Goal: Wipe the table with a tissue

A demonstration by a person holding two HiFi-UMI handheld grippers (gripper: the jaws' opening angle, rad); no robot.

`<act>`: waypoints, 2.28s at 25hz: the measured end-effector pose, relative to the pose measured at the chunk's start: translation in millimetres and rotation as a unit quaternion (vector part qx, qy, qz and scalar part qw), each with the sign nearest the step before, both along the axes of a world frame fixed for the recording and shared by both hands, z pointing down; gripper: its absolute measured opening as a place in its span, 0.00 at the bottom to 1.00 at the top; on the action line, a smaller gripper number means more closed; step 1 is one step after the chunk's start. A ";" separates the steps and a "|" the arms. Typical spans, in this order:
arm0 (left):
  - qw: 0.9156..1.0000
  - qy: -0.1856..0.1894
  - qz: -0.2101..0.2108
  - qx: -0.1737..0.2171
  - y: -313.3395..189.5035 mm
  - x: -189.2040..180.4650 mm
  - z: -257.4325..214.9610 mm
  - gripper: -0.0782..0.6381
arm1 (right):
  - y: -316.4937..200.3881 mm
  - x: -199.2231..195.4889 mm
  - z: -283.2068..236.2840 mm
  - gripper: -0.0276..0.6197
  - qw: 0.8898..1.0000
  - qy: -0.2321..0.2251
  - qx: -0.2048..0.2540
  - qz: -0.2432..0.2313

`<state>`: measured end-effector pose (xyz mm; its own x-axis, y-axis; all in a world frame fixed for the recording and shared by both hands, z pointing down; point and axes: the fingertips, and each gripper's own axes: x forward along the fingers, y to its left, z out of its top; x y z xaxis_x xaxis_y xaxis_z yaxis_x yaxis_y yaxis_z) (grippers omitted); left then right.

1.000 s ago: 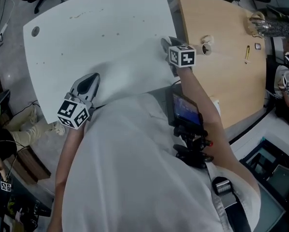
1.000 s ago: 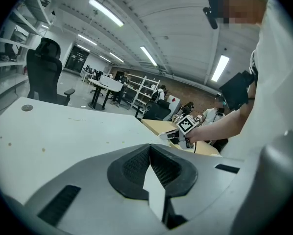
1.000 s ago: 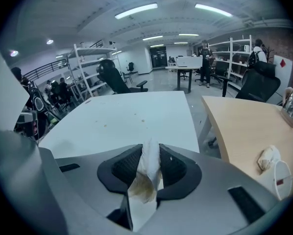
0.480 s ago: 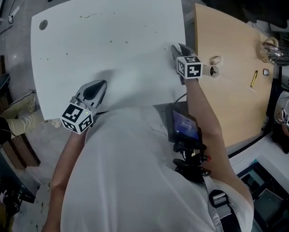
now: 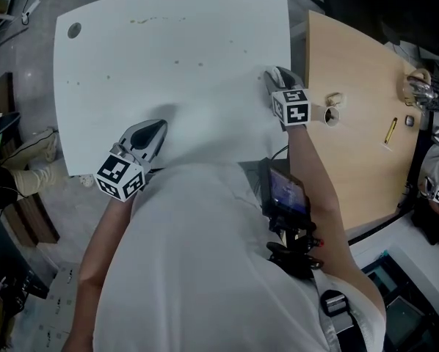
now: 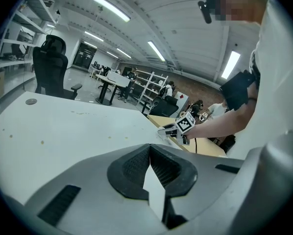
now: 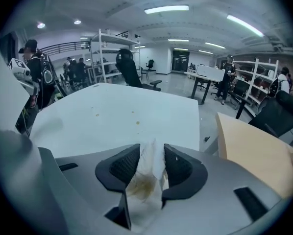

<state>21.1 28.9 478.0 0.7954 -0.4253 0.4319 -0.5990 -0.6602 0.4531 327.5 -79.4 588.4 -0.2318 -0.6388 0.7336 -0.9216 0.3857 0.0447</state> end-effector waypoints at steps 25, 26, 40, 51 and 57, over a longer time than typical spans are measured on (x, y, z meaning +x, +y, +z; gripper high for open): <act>1.000 0.003 0.010 0.002 5.9 3.0 -3.0 0.12 | 19.5 25.7 -7.5 0.20 0.997 0.059 0.021 0.033; 1.000 0.002 0.010 0.002 6.4 3.3 -3.2 0.12 | 18.3 26.3 -8.8 0.19 0.998 0.055 0.023 0.036; 1.000 0.009 0.002 0.004 9.4 0.1 -5.0 0.12 | 18.9 5.4 7.1 0.15 0.999 0.026 -0.007 0.033; 1.000 0.008 0.006 0.005 11.1 -4.6 -5.2 0.12 | 21.6 -39.5 11.1 0.14 1.000 -0.020 -0.012 0.018; 1.000 0.008 0.010 0.005 14.2 -5.7 -3.6 0.12 | 32.2 -77.1 12.6 0.14 0.998 -0.057 -0.013 0.006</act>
